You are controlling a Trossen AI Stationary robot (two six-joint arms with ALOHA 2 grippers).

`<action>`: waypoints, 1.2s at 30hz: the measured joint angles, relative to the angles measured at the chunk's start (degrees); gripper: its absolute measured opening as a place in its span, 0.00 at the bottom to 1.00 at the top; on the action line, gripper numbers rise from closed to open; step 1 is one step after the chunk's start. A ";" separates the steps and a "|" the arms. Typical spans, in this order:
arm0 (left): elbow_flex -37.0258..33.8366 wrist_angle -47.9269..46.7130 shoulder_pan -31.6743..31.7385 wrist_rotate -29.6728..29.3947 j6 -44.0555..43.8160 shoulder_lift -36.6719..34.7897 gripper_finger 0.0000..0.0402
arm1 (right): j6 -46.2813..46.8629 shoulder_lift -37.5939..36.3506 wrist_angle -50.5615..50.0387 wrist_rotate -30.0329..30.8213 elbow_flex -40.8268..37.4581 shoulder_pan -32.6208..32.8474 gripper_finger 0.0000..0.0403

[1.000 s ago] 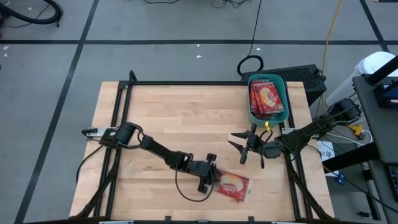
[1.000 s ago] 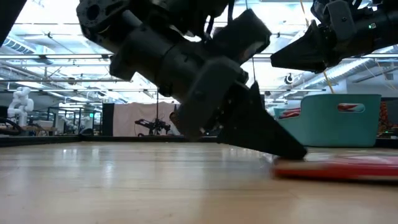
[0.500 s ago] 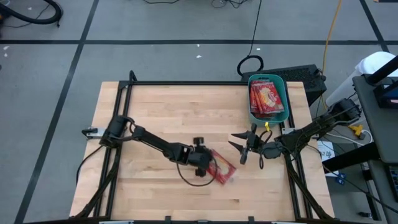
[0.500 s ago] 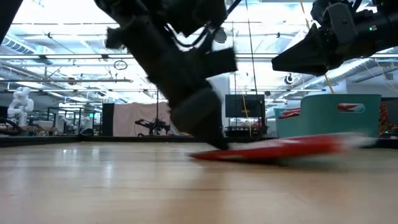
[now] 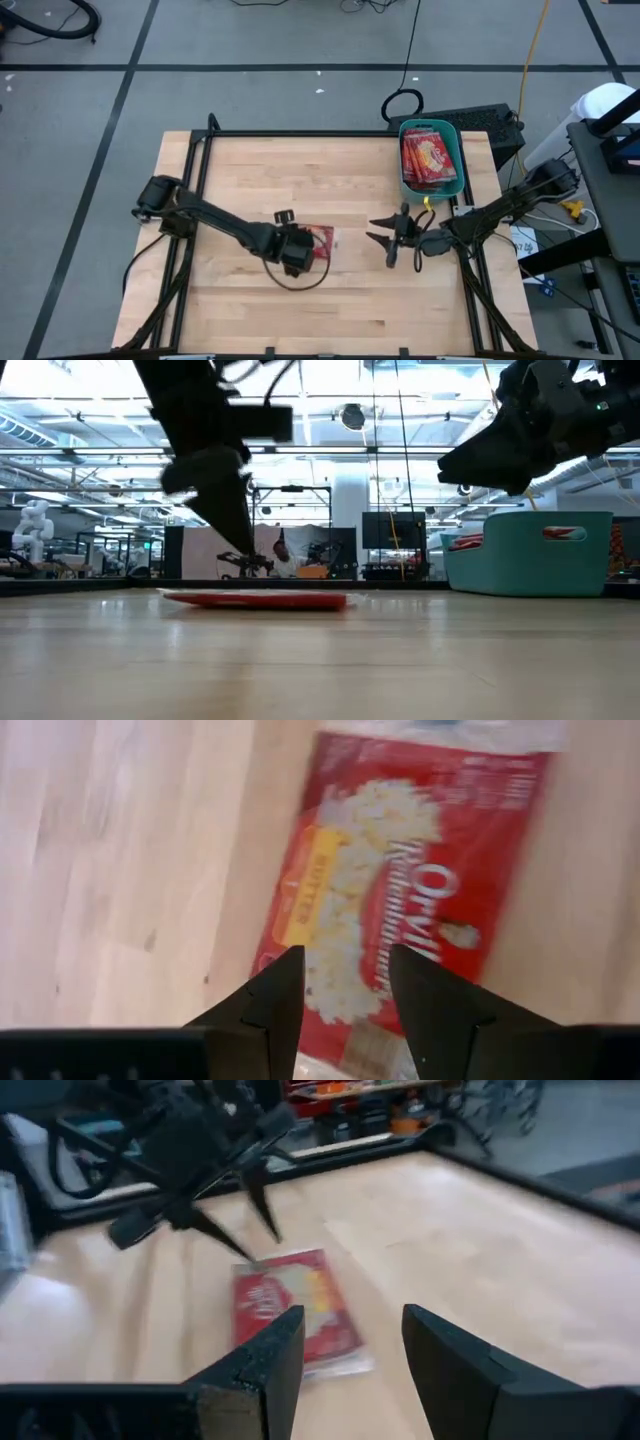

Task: Sort popcorn bags into baskets
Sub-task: Put the red popcorn bag into the green bin

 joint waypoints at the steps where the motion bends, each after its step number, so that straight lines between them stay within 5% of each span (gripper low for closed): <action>1: -0.41 0.43 -0.40 -0.33 1.32 -0.74 0.38 | 1.40 0.77 0.69 -1.10 0.00 0.03 0.41; 7: -5.12 0.32 2.68 -6.87 3.04 -2.30 0.38 | 5.76 9.81 2.01 -2.66 4.81 1.11 0.41; 18: -15.39 7.78 5.46 11.18 -5.69 -2.85 0.38 | 2.80 30.36 -1.32 -8.46 22.02 0.25 0.41; 24: -15.92 9.75 1.94 20.69 -10.12 -7.17 0.38 | 6.16 30.80 -8.85 -7.01 24.08 -0.55 0.41; 30: -15.69 16.81 -1.20 15.13 -4.88 -14.61 0.38 | 13.43 27.52 -18.90 -6.87 24.04 -0.35 0.41; 36: -15.65 19.02 -0.87 5.54 -1.17 -16.56 0.38 | 18.08 27.71 -15.39 -9.97 24.09 1.56 0.41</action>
